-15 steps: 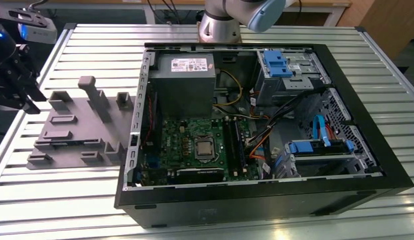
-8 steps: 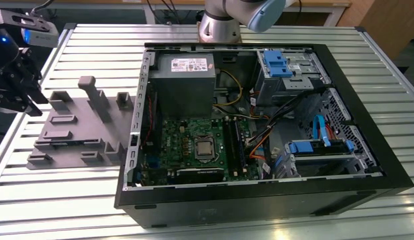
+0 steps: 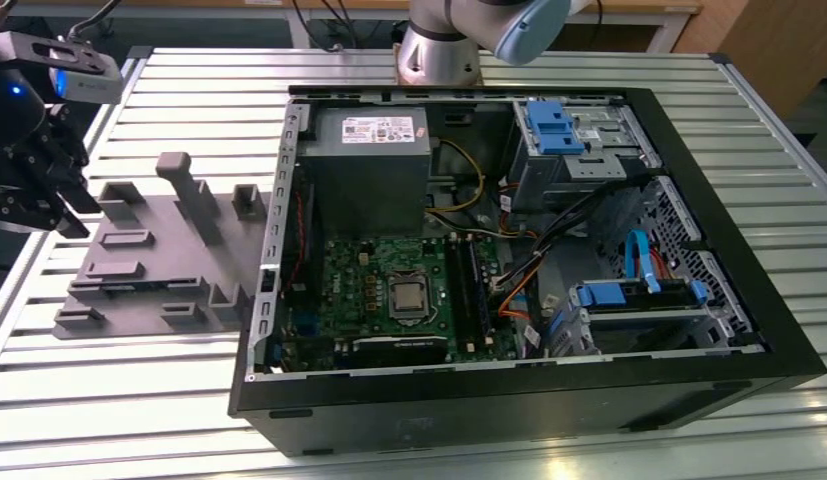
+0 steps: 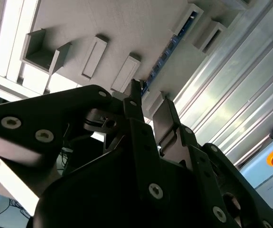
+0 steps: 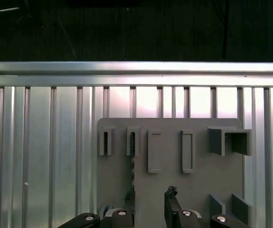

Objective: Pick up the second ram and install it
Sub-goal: 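Pick up the second ram and move it above second insertion slot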

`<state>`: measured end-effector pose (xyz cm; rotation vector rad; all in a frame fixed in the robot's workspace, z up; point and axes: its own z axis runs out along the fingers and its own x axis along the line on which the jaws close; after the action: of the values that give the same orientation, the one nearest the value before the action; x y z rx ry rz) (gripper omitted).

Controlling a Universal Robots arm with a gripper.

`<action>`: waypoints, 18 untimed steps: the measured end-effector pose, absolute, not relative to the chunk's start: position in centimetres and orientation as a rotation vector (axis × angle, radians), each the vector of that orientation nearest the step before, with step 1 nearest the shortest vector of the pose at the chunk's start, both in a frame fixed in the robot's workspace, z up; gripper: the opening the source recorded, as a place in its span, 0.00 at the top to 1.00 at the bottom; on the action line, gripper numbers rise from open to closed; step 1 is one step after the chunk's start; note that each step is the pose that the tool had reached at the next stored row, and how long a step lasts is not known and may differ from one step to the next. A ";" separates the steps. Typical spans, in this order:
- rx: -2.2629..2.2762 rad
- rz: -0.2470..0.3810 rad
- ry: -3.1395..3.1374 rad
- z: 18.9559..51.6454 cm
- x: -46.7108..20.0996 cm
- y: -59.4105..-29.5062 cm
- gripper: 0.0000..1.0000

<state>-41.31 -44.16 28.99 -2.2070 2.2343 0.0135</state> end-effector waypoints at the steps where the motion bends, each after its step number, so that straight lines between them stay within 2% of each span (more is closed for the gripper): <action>1: -2.207 0.013 2.234 29.0 -41.3 -44.2 0.62; 18: -2.207 0.013 2.234 27.9 -41.3 -44.5 0.62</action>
<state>-41.31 -44.50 27.93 -2.2069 2.2342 0.0135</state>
